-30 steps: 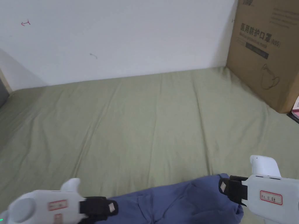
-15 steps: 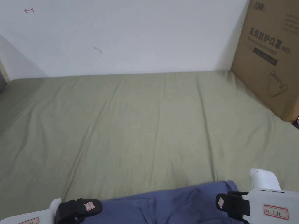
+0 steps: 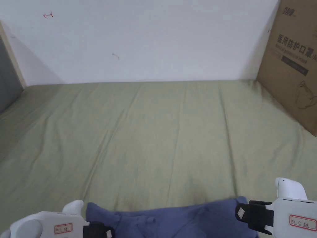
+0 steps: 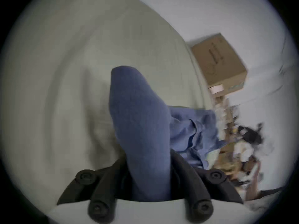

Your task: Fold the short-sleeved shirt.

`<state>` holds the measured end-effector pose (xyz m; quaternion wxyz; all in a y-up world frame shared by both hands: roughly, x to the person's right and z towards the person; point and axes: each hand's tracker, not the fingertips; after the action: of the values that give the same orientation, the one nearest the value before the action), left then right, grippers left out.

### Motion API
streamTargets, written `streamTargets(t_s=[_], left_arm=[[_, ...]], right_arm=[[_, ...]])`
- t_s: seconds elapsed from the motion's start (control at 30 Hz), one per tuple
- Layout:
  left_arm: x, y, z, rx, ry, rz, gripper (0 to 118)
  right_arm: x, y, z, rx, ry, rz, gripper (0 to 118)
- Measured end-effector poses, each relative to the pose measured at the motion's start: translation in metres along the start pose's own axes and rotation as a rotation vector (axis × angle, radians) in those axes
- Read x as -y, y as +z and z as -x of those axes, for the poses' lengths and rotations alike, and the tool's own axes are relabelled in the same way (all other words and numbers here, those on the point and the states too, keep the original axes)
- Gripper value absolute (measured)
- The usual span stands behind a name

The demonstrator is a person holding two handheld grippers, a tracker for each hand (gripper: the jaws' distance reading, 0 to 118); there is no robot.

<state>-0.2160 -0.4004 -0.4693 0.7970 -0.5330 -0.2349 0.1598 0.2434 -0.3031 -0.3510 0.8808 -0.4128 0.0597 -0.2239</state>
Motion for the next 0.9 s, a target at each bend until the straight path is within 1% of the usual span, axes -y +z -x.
streamTargets(t_s=[0.07, 0.1, 0.13, 0.17, 0.2, 0.23, 0.3, 0.33, 0.43, 0.47, 0.5, 0.57, 0.6, 0.63, 0.7, 0.73, 0.77, 0.83, 0.87, 0.9], left_arm=[[-0.003, 0.035, -0.019, -0.259, -0.162, -0.053, 7], [-0.001, 0.047, -0.026, -0.362, -0.226, -0.077, 7], [0.003, 0.058, -0.040, -0.504, -0.351, -0.098, 7], [0.004, 0.065, -0.043, -0.562, -0.414, -0.117, 7], [0.005, 0.070, -0.049, -0.574, -0.425, -0.122, 7], [0.004, 0.074, -0.058, -0.519, -0.390, -0.109, 7], [-0.002, 0.072, -0.077, -0.294, -0.279, -0.105, 8], [-0.004, 0.066, -0.088, -0.225, -0.218, -0.098, 8], [-0.015, 0.029, -0.126, -0.100, -0.156, -0.038, 8], [-0.016, 0.011, -0.140, -0.079, -0.157, -0.002, 8], [-0.015, -0.004, -0.150, -0.040, -0.123, 0.033, 8], [-0.013, -0.043, -0.172, -0.036, -0.118, 0.094, 9], [-0.012, -0.059, -0.179, -0.023, -0.124, 0.123, 14], [-0.012, -0.070, -0.181, 0.004, -0.125, 0.108, 22], [-0.007, -0.089, -0.183, 0.149, -0.037, 0.130, 69], [-0.006, -0.093, -0.182, 0.207, 0.020, 0.136, 86], [-0.007, -0.094, -0.180, 0.241, 0.048, 0.132, 94], [-0.006, -0.085, -0.175, 0.250, 0.050, 0.102, 94], [-0.003, -0.075, -0.173, 0.254, 0.024, 0.070, 94], [-0.002, -0.066, -0.172, 0.224, -0.045, 0.014, 94]], right_arm=[[0.003, 0.003, 0.002, -0.017, 0.007, -0.008, 0], [0.003, 0.004, 0.003, -0.023, 0.011, -0.010, 0], [0.004, 0.006, 0.004, -0.032, 0.016, -0.012, 0], [0.005, 0.008, 0.003, -0.042, 0.018, -0.014, 0], [0.005, 0.009, 0.003, -0.048, 0.019, -0.015, 0], [0.005, 0.011, 0.003, -0.052, 0.018, -0.017, 0], [0.003, 0.016, 0.001, -0.059, 0.015, -0.023, 0], [0.003, 0.019, 0.000, -0.060, 0.013, -0.031, 0], [0.001, 0.031, -0.003, -0.071, -0.001, -0.059, 0], [0.001, 0.035, -0.004, -0.073, -0.006, -0.067, 0], [0.002, 0.038, -0.005, -0.074, -0.009, -0.072, 0], [0.003, 0.043, -0.008, -0.071, -0.015, -0.081, 0], [0.004, 0.045, -0.009, -0.067, -0.018, -0.082, 0], [0.005, 0.046, -0.011, -0.064, -0.022, -0.082, 0], [0.007, 0.047, -0.015, -0.056, -0.030, -0.079, 0], [0.008, 0.047, -0.018, -0.055, -0.035, -0.077, 0], [0.009, 0.047, -0.020, -0.055, -0.039, -0.074, 0], [0.010, 0.046, -0.023, -0.050, -0.044, -0.070, 0], [0.010, 0.045, -0.025, -0.048, -0.046, -0.068, 0], [0.010, 0.045, -0.027, -0.046, -0.046, -0.068, 0]])
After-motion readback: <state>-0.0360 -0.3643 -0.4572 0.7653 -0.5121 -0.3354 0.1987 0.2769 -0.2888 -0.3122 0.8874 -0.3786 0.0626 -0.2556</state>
